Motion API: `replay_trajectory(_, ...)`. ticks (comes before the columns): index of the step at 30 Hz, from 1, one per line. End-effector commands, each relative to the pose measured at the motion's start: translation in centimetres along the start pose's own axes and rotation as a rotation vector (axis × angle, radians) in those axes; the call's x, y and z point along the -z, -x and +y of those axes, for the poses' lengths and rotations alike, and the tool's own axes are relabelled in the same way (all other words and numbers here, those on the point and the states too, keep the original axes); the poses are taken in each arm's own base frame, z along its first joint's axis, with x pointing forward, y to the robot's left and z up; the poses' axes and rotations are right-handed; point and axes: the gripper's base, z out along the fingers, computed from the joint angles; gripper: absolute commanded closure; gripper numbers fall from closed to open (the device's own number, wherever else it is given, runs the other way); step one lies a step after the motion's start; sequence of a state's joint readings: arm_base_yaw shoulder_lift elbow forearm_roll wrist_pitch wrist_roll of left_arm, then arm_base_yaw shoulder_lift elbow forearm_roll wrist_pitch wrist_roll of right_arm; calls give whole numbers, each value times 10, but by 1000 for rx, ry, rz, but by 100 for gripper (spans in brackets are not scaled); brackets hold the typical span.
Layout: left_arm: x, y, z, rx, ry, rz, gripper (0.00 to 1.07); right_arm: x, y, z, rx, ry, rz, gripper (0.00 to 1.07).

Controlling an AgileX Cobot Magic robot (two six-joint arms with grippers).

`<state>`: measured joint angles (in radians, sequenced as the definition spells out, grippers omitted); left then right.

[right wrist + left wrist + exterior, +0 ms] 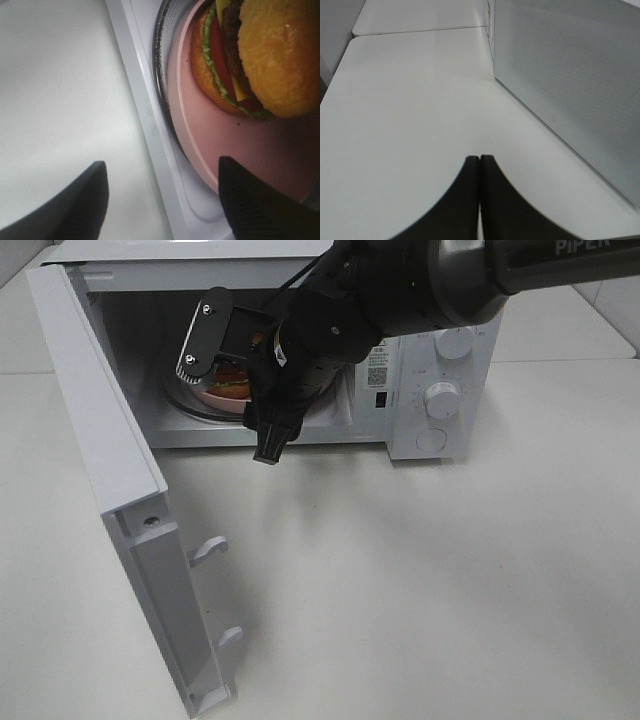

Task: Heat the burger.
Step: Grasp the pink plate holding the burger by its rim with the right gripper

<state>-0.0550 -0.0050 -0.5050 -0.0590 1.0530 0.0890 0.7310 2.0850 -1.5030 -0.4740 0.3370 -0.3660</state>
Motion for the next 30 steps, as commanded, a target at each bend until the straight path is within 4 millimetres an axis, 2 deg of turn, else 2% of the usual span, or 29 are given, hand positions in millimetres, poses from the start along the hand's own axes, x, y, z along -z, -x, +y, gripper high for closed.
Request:
replay_trajectory(1,1,0,0,-2,0,-21,106,2,6,-3,24,-29,-39,40)
replay_trajectory(4,1,0,0,-2,0,-21,106,-3,5,-1,51,-32,-41,37)
replay_trajectory(15,1,0,0,-2,0,-21,106,-26,-4,13,28,5,-18,37)
replay_trajectory(30,1,0,0,-2,0,-21,106,-28,-3,8,76,-52,-38,37)
